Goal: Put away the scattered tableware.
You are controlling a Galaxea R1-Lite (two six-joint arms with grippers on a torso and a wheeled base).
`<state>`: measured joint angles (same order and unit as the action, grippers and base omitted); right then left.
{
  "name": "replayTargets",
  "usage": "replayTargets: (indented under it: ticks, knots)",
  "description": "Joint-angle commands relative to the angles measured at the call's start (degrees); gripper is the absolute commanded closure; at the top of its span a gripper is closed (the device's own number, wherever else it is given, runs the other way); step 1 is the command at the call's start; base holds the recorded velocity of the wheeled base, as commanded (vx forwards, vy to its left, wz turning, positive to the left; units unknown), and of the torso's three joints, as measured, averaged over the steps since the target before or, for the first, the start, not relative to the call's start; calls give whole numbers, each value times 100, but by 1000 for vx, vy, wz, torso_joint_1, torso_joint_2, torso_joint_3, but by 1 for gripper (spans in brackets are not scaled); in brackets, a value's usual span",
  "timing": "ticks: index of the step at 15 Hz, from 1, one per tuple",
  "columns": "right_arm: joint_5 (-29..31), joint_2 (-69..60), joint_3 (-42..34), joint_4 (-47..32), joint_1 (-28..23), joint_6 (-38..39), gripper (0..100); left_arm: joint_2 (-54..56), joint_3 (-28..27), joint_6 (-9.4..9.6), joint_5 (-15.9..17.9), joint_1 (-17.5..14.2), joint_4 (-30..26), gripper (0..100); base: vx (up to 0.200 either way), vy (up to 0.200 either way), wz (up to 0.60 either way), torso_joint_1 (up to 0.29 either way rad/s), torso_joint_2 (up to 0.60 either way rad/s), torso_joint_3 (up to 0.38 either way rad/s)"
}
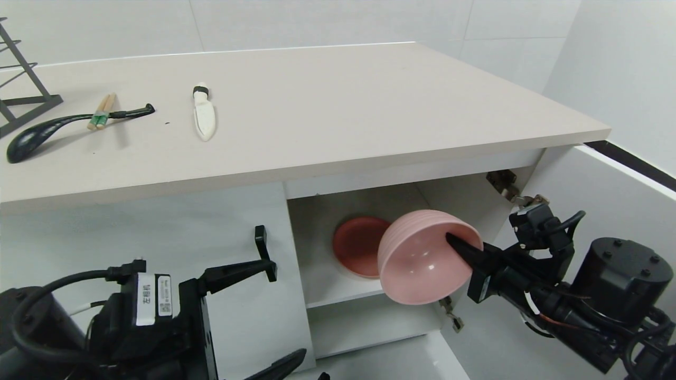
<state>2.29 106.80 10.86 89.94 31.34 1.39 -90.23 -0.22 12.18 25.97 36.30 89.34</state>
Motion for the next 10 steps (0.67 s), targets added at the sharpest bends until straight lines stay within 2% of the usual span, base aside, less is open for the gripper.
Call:
replayTargets:
  ticks: [1,2,3,4,5,6,7,8,10]
  knots:
    - [-1,25,4,6,-102,2,100,489,22,4,-188,-80,-409,0,0,0,0,0,0,0]
    - [-1,69,4,6,-146,2,100,999,22,13,-180,8,-1077,0,0,0,0,0,0,0]
    - [-1,113,4,6,-163,2,100,1746,22,74,-171,131,-2070,0,0,0,0,0,0,0]
    - [-1,130,4,6,-163,2,100,2405,22,180,-171,105,-2949,0,0,0,0,0,0,0]
    - [-1,166,4,6,-163,2,100,3398,22,180,-171,17,-4039,0,0,0,0,0,0,0]
    - [-1,201,4,6,-163,2,100,4277,22,136,-180,-141,-4786,0,0,0,0,0,0,0]
    - [-1,209,4,6,-163,2,100,4409,22,136,-180,-185,-4883,0,0,0,0,0,0,0]
    - [-1,262,4,6,-172,2,100,5807,-40,-31,-241,-862,-5806,0,0,0,0,0,0,0]
    - [-1,376,4,6,-199,2,100,6958,-242,-620,-619,-1952,-6772,0,0,0,0,0,0,0]
